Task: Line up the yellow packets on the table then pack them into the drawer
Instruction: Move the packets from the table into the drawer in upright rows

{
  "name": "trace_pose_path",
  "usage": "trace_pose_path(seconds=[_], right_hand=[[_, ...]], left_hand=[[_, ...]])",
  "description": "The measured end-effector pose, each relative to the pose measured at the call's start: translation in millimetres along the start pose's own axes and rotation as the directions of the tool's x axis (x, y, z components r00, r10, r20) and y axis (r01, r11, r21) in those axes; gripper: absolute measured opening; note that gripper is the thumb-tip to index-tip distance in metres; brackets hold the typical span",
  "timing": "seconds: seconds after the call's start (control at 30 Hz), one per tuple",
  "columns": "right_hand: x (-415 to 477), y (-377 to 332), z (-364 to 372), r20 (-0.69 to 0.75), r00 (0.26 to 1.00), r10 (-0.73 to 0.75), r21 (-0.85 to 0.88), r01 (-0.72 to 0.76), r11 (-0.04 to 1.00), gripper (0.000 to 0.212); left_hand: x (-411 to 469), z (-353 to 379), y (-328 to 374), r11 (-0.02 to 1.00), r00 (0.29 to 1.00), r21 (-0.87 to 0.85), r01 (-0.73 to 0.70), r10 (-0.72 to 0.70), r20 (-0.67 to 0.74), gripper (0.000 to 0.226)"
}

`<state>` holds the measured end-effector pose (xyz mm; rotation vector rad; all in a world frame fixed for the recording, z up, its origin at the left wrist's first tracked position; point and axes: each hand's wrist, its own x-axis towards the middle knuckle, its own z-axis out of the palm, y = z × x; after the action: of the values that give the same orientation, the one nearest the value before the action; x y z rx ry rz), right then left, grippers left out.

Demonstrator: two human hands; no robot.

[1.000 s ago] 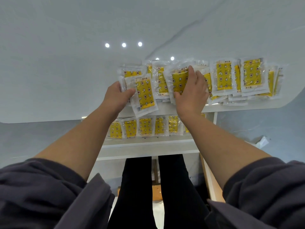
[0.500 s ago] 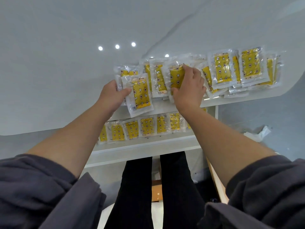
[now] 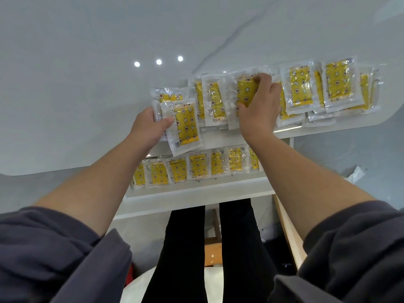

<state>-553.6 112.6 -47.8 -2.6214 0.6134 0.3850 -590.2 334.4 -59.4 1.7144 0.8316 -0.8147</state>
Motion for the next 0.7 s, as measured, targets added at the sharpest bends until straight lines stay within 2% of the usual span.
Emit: trace_pose_path(seconds=[0.07,0.13,0.23,0.3,0.37,0.43,0.5,0.6,0.7], right_hand=[[-0.4,1.4,-5.0,0.024,1.0,0.014,0.09,-0.016,0.996,0.077],[0.8,5.5,-11.4,0.088,0.994,0.065,0.254,-0.085,0.964,0.088],[3.4,17.8,-17.6,0.207,0.974,0.089,0.496,-0.183,0.849,0.098],[4.8,30.7,-23.6,0.329,0.94,0.091,0.562,-0.272,0.781,0.099],[4.0,48.1,-31.2,0.474,0.877,0.078,0.578,-0.377,0.724,0.088],[0.8,71.2,-43.2,0.616,0.788,-0.021,0.616,-0.465,0.636,0.066],[-4.9,97.1,-55.4,0.725,0.68,-0.113,0.596,-0.536,0.599,0.049],[-9.5,148.0,-60.0,0.841,0.523,-0.139,0.476,-0.593,0.649,0.039],[-7.5,199.8,-52.3,0.888,0.451,-0.083,0.369,-0.594,0.715,0.031]], left_hand=[[-2.6,2.0,-0.7,1.0,1.0,-0.015,0.004,-0.004,-0.004,0.023],[-6.0,4.4,-2.3,0.999,1.0,-0.033,0.01,-0.01,-0.008,0.02],[-14.3,8.9,-4.1,0.996,1.0,-0.083,0.02,-0.018,0.022,0.014],[-22.6,14.7,-5.8,0.992,0.998,-0.123,0.023,-0.014,0.067,0.017],[-32.0,21.0,-8.2,0.991,0.995,-0.133,0.025,-0.011,0.102,0.018],[-45.1,33.9,-12.4,0.991,0.991,-0.129,0.032,-0.015,0.134,0.019],[-58.5,50.7,-20.3,0.99,0.982,-0.128,0.058,-0.034,0.187,0.021],[-72.1,83.9,-43.5,0.979,0.965,-0.128,0.156,-0.124,0.229,0.027],[-72.1,128.1,-72.7,0.957,0.945,-0.151,0.248,-0.205,0.254,0.035]])
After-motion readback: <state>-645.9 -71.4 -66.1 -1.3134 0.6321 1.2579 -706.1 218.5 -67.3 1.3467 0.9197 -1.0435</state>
